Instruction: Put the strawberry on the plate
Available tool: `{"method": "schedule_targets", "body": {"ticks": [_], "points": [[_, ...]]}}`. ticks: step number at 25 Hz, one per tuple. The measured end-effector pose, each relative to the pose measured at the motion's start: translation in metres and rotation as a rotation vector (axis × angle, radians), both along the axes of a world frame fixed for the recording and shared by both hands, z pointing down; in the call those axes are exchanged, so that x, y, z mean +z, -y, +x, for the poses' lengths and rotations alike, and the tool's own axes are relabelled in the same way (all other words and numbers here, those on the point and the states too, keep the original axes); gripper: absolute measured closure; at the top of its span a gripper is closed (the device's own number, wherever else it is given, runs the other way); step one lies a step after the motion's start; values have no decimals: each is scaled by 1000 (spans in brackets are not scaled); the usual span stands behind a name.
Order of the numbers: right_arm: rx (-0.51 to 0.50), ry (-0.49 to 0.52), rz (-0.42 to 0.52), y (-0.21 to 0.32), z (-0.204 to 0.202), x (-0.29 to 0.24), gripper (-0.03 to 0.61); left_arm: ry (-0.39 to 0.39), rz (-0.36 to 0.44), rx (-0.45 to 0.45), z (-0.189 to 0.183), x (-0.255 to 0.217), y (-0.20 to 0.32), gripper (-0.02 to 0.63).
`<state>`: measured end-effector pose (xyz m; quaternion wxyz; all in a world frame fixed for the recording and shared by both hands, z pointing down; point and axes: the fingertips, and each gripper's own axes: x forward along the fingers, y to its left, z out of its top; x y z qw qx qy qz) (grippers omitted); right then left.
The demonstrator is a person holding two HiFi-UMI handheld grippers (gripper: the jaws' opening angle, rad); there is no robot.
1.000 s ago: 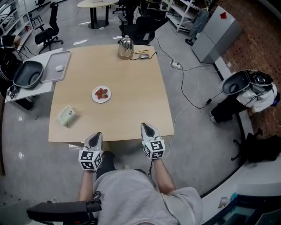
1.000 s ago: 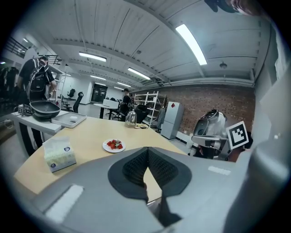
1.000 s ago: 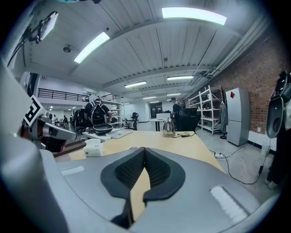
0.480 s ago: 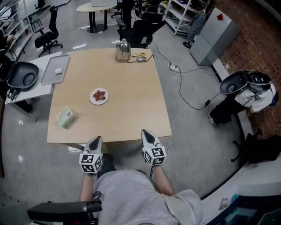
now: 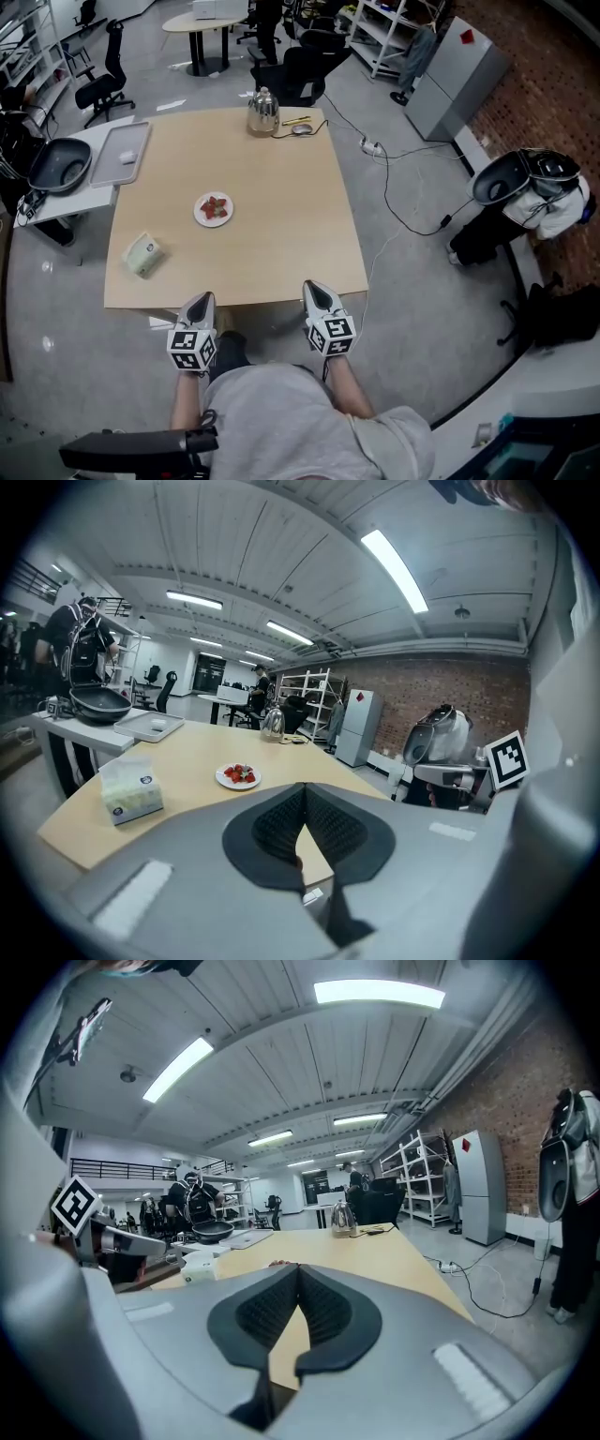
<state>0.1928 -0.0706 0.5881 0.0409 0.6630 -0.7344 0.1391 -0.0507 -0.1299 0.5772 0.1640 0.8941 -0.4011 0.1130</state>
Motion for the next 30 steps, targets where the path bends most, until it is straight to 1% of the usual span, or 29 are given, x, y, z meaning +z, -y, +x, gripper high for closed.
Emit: {"method": "schedule_targets", "body": {"ticks": [30], "points": [[-13, -1, -28, 8, -2, 8, 572, 16, -17, 14, 7, 3, 5, 594]]}}
